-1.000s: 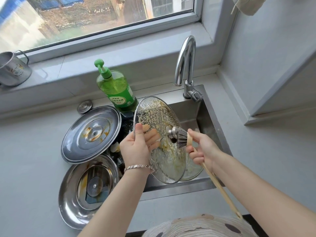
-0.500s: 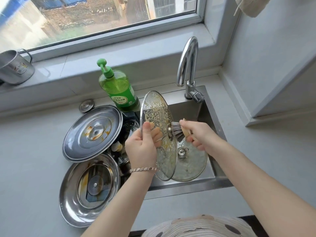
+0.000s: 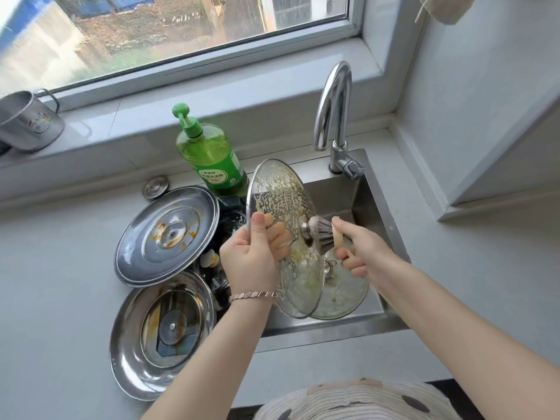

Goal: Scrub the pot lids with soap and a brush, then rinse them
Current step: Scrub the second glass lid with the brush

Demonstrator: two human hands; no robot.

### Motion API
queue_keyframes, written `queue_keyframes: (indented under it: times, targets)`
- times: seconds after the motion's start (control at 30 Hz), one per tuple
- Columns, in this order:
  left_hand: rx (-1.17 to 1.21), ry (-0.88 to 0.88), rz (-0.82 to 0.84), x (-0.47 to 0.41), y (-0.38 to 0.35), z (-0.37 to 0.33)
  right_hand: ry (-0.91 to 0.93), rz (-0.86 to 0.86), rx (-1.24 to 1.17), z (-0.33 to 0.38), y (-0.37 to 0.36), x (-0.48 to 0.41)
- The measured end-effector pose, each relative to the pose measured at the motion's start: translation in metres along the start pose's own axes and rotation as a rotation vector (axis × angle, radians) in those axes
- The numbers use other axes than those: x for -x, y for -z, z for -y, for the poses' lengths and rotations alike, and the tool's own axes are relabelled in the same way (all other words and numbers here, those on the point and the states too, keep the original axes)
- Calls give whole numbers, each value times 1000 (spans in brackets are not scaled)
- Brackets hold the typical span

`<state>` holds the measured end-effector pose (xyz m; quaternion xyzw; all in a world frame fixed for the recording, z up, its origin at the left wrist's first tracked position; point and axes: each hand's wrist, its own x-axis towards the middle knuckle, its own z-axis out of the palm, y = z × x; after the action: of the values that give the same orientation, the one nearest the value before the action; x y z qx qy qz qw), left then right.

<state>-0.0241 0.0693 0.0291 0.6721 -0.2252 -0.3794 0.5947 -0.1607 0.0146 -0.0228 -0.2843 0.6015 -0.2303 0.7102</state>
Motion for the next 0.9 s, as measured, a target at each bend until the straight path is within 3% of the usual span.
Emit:
queue_keyframes:
  times: [0.07, 0.17, 0.23, 0.27, 0.33, 0.43, 0.57, 0.67, 0.77, 0.9]
  targets:
    - [39, 41, -11, -4, 1, -3, 105, -46, 26, -12, -3, 10]
    - [5, 19, -2, -3, -1, -4, 480, -259, 571, -25, -5, 16]
    - [-32, -22, 29, 0, -3, -4, 516, -299, 851, -25, -2, 12]
    - [-41, -34, 44, 1, -3, -5, 474, -268, 826, -24, 1, 6]
    - [-26, -31, 58, 0, -1, -7, 384, -194, 514, -19, 5, -2]
    - [55, 41, 48, -8, 5, -13, 416, -231, 189, -10, 5, -2]
    - [86, 78, 46, -12, 9, -16, 593, -374, 502, 8, 10, 16]
    - [46, 63, 42, -10, 9, -15, 698, -438, 516, 26, 8, 20]
    - [-1, 54, 64, -4, 7, -11, 712, -327, 654, 38, -12, 22]
    - [-48, 75, 26, -8, 13, -7, 922, 36, 891, 0, -39, 57]
